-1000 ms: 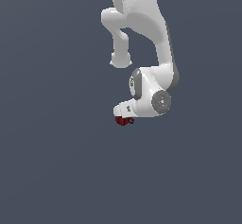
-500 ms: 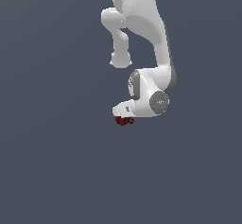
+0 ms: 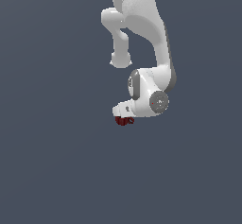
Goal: Pick up the object and move it to a goal position.
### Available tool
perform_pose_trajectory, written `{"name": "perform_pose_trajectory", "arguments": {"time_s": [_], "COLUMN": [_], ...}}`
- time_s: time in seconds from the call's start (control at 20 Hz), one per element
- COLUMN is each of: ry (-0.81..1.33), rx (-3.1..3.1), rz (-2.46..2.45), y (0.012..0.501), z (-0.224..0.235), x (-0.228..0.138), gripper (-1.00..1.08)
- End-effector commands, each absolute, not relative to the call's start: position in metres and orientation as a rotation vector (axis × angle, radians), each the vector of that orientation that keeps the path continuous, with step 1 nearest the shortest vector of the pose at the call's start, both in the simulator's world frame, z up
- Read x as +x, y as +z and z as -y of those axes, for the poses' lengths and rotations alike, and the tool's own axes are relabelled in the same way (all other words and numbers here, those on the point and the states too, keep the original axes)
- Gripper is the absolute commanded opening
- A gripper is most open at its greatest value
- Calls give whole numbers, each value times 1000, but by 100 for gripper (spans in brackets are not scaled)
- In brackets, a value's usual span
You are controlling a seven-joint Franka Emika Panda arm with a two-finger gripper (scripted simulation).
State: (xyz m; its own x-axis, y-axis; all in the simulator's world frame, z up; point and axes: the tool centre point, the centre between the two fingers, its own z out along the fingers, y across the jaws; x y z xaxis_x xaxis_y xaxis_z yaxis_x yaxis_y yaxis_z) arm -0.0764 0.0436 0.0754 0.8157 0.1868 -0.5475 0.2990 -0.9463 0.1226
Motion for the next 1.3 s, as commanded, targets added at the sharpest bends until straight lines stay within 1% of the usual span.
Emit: {"name": "perform_pose_trajectory", "arguments": {"time_s": [0.0, 0.25, 0.5, 1.25], "ry": [-794, -718, -593, -44], "rx": [2801, 2817, 2838, 2873], "rz": [-378, -380, -383, -386], "y": [77, 83, 93, 153], "z": [-42, -34, -22, 30], "x": [-74, -64, -48, 9], "gripper": [-100, -100, -100, -100]}}
